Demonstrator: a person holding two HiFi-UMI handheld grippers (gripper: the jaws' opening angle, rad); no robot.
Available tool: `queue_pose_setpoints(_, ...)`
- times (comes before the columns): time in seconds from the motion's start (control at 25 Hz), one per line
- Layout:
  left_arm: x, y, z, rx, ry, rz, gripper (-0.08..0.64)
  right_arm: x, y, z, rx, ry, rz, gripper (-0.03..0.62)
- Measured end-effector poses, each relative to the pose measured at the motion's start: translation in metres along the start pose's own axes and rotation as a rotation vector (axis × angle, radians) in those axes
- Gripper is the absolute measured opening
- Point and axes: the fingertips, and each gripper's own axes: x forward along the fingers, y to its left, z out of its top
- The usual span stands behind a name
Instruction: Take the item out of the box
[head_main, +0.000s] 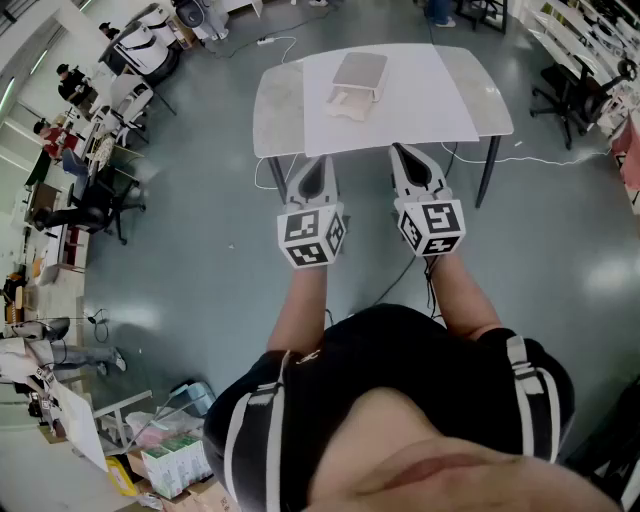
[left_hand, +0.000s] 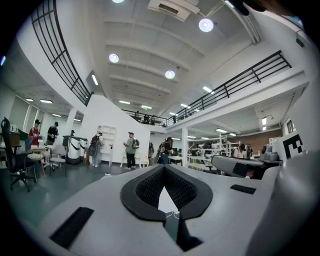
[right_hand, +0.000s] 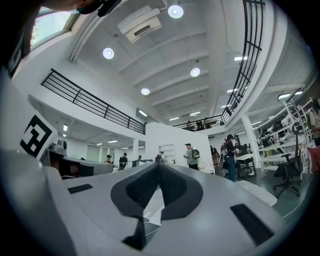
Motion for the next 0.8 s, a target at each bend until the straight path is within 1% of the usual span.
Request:
queue_pose_setpoints(0.24,0.01,-0.04,-0.014,0.058,0.022,-0.007,0.012,-0.017,-0.025,-0.003,-0.003,-0.001,-0.009,0.012)
queue_pose_setpoints(0.52,0.012,-0.074,-0.027,0.03,0.031,0.006,0.012,-0.042,-0.051,-0.01,-0.002,0.014,0.016,0.012)
queue_pose_setpoints(0.68,0.021,-0.09,-0.028,0.046,0.046,-0.005,0.012,-0.049,-0.066,-0.009,0.01,0.015,0.01,0.012)
queue_pose_setpoints(0.8,0.025,-0.098,-0.022,0.05,0.032,-0.003,0.012,-0.052,-0.073,-0.006,0.009,0.011,0.013,0.012)
